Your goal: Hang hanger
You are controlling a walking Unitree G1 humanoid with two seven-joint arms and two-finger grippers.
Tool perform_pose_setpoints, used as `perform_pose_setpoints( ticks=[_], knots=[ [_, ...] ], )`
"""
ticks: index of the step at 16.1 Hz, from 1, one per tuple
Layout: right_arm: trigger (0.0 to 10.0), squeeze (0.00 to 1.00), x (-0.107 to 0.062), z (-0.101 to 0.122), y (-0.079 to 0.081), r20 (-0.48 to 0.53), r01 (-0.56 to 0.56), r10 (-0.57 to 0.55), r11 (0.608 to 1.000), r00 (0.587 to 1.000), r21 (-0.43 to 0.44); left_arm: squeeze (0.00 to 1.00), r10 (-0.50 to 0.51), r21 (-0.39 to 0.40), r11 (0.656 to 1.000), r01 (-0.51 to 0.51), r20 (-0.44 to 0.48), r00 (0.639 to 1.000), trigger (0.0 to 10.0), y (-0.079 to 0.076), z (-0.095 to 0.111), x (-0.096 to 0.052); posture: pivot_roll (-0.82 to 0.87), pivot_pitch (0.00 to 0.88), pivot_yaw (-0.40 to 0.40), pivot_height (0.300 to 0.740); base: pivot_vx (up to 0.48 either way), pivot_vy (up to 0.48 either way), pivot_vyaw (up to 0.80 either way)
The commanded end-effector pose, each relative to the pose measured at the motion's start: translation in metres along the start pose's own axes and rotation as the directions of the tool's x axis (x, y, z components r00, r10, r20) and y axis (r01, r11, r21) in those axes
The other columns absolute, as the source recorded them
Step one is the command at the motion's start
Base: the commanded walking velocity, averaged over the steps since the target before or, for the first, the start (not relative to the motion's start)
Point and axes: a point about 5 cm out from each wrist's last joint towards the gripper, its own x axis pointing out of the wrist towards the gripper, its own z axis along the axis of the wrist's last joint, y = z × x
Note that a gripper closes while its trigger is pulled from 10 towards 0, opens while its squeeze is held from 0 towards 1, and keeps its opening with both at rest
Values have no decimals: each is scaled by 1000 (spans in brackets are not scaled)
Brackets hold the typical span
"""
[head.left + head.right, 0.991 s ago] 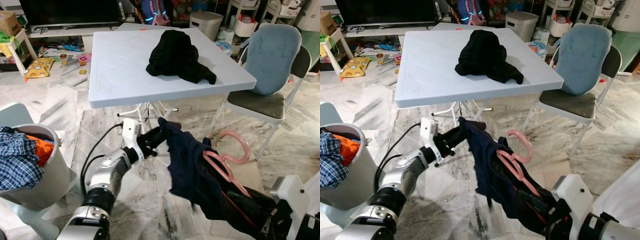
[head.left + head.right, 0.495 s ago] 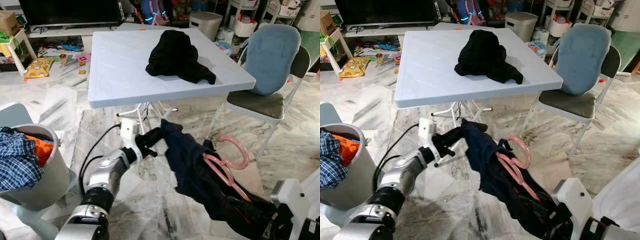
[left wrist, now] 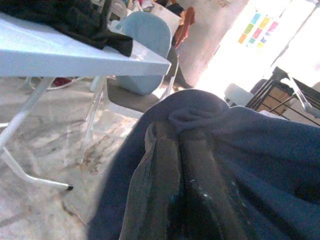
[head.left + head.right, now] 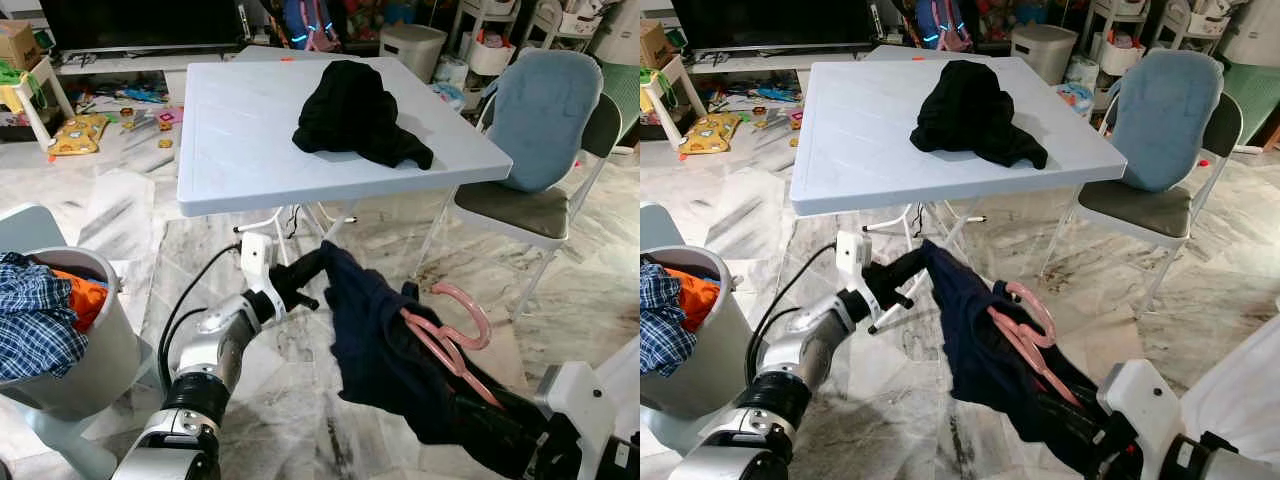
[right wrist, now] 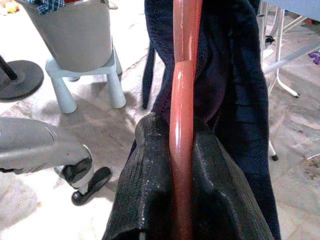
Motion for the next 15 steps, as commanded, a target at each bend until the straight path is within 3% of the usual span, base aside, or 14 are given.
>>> perform_pose_setpoints(
  ticks=[1, 4, 5, 6, 7, 9, 13, 15],
  knots=[
    [10000, 0, 1, -1, 4, -16, -47, 47, 999, 999, -15, 0, -48, 21, 999, 48, 30, 998, 0, -6, 12, 6, -32, 0, -58, 740, 0, 0, 0],
    [10000, 0, -3, -23, -7, -185, -1, -22, 993, 982, -120, 0, -106, 7, 994, 106, 32, 994, 0, -9, 16, 5, -33, 0, -61, 740, 0, 0, 0],
    [10000, 0, -3, -23, -7, -185, -1, -22, 993, 982, -120, 0, -106, 7, 994, 106, 32, 994, 0, -9, 16, 5, -33, 0, -61, 740, 0, 0, 0],
    [10000, 0, -4, -30, -19, -246, 61, -114, 976, 963, -210, 0, -178, -20, 984, 179, 14, 984, 0, -15, 17, 4, -32, 0, -63, 740, 0, 0, 0],
    [10000, 0, -3, -31, -24, -260, 83, -147, 967, 954, -241, 0, -210, -34, 977, 210, 9, 978, 0, -18, 18, 4, -32, 0, -63, 740, 0, 0, 0],
    [10000, 0, -1, -34, -23, -291, 64, -144, 961, 946, -269, 0, -250, -62, 966, 251, 18, 968, 0, -24, 21, 5, -31, 0, -63, 740, 0, 0, 0],
    [10000, 0, -11, -37, -11, -308, -21, -55, 971, 950, -238, 0, -153, -75, 985, 156, 39, 987, 0, -10, 26, 5, -30, 0, -63, 740, 0, 0, 0],
    [10000, 0, -39, -22, -7, -232, -23, -19, 984, 972, -178, 0, 21, -59, 998, -20, 15, 1000, 0, 17, 21, -9, -37, 0, -63, 740, 0, 0, 0]
  ],
)
